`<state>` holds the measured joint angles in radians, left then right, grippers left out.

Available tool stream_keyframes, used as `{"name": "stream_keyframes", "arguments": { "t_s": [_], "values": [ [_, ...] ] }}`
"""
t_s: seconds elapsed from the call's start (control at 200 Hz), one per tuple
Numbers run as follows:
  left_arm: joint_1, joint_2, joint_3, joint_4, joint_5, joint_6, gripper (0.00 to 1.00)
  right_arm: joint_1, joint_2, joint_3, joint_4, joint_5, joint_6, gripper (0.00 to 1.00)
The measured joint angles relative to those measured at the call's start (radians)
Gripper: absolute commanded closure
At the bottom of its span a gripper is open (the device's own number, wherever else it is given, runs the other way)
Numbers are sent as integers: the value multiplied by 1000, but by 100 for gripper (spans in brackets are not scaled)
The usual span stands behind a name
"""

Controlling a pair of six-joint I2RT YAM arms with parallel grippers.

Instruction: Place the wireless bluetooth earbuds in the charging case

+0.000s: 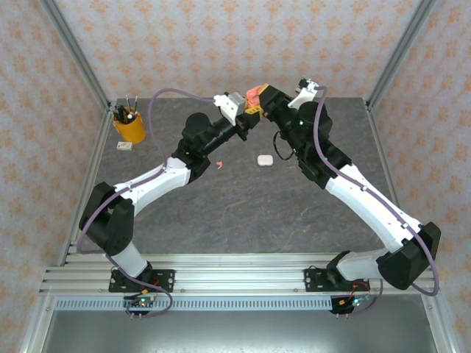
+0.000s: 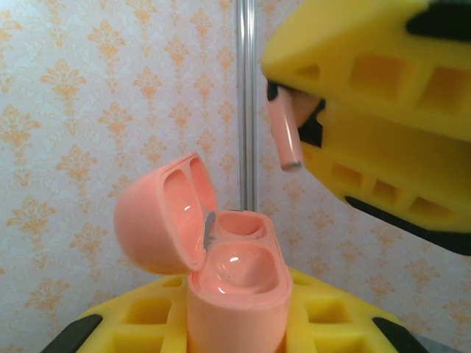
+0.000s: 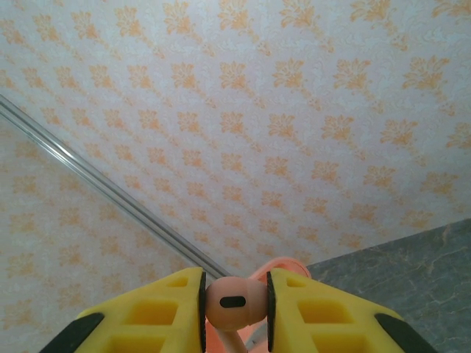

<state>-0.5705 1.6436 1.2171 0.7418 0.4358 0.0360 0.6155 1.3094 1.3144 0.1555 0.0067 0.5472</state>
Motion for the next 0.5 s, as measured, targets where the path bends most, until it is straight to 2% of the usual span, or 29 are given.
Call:
{"name": "stream_keyframes", "arguments": {
  "t_s": [0.18, 0.495],
  "values": [
    [-7, 9, 9, -13, 1, 0, 100, -34, 1, 0, 9, -66, 28, 75],
    [-7, 11, 16, -20, 1, 0, 100, -36, 23, 0, 11, -154, 13, 75]
  ]
}}
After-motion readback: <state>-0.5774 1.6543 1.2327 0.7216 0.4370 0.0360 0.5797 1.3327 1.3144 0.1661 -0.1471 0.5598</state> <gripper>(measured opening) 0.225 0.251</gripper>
